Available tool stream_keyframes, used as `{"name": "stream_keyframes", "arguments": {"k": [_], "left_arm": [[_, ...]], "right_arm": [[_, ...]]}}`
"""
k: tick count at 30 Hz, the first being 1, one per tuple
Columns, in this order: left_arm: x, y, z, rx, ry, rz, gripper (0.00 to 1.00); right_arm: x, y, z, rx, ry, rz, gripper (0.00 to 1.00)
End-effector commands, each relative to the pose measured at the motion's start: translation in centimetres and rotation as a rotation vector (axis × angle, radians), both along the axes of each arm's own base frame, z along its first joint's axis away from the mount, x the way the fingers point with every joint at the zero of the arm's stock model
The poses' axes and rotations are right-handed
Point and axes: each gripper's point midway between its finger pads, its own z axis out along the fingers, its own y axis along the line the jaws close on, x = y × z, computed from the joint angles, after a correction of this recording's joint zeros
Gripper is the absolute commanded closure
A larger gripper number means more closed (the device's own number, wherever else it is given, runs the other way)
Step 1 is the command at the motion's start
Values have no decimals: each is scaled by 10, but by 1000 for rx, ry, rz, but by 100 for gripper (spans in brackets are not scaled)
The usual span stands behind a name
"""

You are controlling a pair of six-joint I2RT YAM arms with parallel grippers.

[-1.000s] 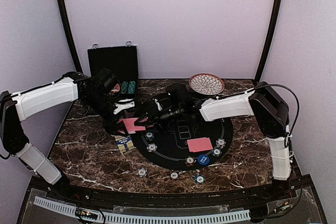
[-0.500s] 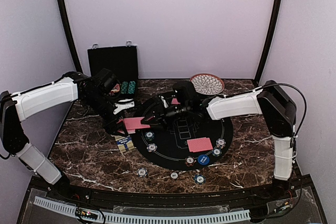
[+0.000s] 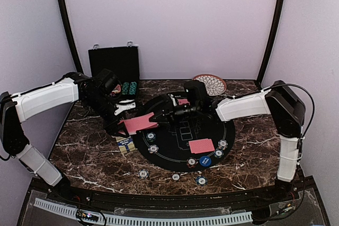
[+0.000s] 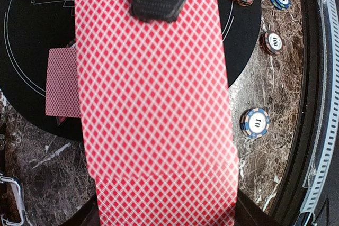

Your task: Distribute texas hold em gaming equipment

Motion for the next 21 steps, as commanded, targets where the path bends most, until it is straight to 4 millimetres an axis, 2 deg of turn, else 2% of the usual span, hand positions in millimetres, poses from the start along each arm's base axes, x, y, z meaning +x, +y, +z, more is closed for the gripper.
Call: {"name": "stream_keyframes", "arguments": {"k": [1, 7, 12, 21], "left_arm": [[-3, 0, 14, -17, -20, -3, 100], [-3, 4, 13, -8, -16, 1, 100], [-3, 6, 13, -6, -17, 4, 100], [-3, 6, 17, -14, -16, 6, 100]], "right_arm": [[12, -17, 37, 81, -54, -32, 100], [36, -40, 33, 72, -54, -81, 100], [57, -47, 15, 18, -49, -104, 100], [97, -25, -30, -103, -63, -121, 100]]}}
